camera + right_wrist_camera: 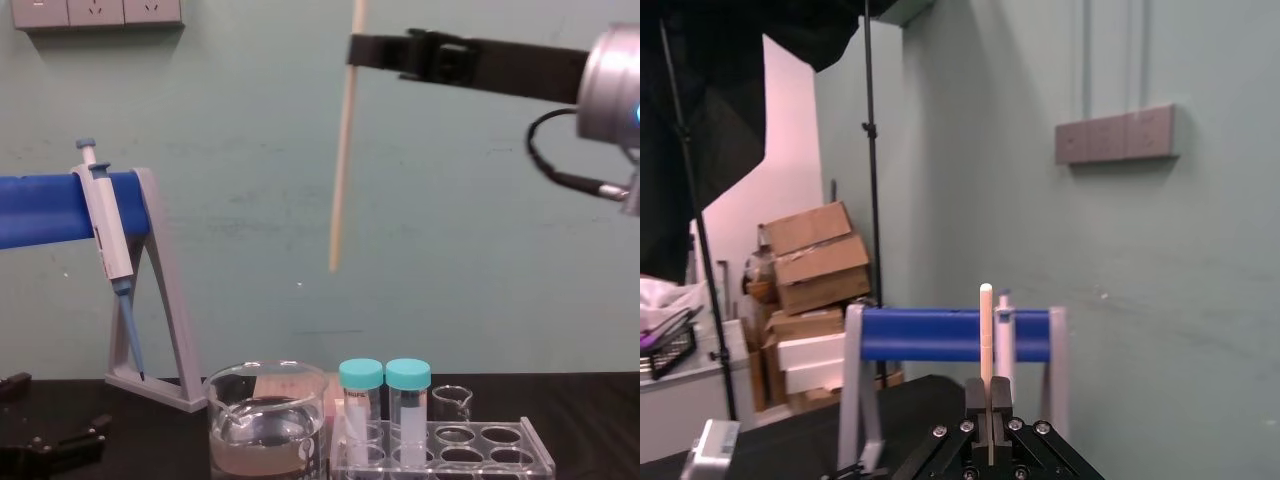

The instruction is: Hold the thermometer with one hand and immerse one end into the beaker, then reinsert it into the test tube rack.

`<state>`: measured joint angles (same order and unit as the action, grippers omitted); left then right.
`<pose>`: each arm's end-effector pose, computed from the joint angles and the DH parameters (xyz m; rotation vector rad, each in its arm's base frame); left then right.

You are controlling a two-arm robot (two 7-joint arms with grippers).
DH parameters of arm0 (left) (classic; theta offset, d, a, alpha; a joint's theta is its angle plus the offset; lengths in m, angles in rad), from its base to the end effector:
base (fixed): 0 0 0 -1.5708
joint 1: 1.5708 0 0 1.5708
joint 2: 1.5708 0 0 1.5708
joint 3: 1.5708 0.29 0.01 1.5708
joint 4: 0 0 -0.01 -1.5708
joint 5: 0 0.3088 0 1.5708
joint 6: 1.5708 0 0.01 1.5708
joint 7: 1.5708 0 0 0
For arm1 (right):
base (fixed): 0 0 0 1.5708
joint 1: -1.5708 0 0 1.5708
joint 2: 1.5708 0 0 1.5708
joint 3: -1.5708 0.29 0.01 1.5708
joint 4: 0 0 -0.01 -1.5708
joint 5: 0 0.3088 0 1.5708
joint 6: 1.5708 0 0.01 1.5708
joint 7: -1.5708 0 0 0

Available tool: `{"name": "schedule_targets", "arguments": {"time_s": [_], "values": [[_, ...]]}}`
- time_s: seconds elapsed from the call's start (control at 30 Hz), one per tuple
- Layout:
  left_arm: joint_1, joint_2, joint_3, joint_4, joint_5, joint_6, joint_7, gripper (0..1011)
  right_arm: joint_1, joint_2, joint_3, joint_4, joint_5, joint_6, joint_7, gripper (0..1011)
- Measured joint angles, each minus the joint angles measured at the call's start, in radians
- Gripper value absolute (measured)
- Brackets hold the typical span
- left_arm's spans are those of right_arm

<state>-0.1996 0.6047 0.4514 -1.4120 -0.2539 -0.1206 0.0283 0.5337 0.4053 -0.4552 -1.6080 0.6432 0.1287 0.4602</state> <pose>0.3581 0.0827 -0.3022 0.3044 -0.2852 1.2480 0.4184 0.0195 -0.1280 0.1876 -0.1215 -0.6364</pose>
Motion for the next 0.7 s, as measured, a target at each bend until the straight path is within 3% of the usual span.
{"name": "schedule_targets", "arguments": {"time_s": [0.27,0.7], "values": [[0.000,0.000,0.000,0.000,0.000,0.000,0.000,1004,0.041,-0.028,-0.052,0.055,0.002,0.028,0.005,30],[0.000,0.000,0.000,0.000,0.000,0.000,0.000,1004,0.111,-0.083,-0.129,0.181,-0.061,0.021,0.030,30]]}}
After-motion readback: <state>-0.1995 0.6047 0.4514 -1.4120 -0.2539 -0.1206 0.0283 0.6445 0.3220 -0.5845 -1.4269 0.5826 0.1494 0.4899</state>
